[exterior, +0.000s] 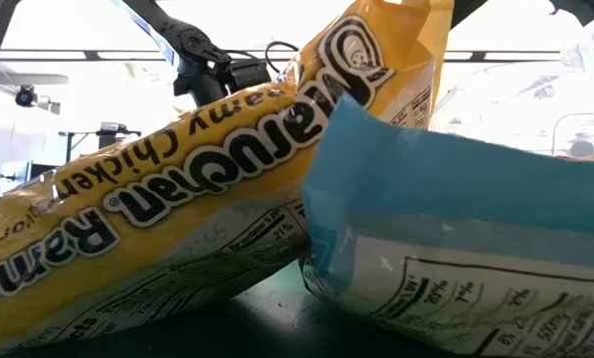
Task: Sort Maruchan noodles
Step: Put the top middle noodle pack into the middle transparent bin
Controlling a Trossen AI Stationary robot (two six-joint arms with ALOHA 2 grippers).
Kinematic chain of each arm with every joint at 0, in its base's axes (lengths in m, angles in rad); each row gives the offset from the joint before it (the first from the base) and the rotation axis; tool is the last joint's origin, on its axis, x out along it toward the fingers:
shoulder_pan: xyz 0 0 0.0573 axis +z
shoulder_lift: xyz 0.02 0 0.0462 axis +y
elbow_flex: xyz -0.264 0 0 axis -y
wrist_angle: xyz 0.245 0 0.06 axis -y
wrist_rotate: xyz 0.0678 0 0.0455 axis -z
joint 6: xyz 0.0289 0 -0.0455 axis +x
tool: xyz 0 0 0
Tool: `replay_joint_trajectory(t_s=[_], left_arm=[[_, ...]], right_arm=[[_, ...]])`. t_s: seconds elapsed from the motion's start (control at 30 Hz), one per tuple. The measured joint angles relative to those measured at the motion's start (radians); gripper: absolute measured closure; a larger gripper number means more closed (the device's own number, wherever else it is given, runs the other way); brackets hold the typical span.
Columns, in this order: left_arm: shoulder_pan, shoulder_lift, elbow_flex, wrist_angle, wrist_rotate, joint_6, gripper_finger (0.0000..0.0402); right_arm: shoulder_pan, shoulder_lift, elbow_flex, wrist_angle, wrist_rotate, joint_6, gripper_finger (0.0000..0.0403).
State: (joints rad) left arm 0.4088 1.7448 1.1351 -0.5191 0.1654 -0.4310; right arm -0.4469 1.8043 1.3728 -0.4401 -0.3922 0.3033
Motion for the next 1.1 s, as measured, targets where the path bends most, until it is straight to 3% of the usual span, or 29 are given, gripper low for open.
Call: replay_joint_trajectory(t_s=[0.17,0.37,0.7,1.1], left_arm=[[0.0,0.0,0.0,-0.005,0.0,0.003,0.0347],[0.0,-0.001,0.0,-0.006,0.0,0.004,0.0347],[-0.002,0.016,0.0,0.058,-0.05,0.002,0.0347],[-0.012,0.109,0.002,0.145,-0.036,-0.041,0.0347]], right_arm=[[-0.008,-0.004,0.012,-0.023,0.0,-0.012,0.0329],[-0.018,-0.004,0.013,-0.034,-0.001,-0.02,0.039],[-0.018,0.011,0.012,-0.033,-0.001,-0.022,0.0395],[-0.018,0.063,0.008,-0.033,-0.002,0.001,0.0394]])
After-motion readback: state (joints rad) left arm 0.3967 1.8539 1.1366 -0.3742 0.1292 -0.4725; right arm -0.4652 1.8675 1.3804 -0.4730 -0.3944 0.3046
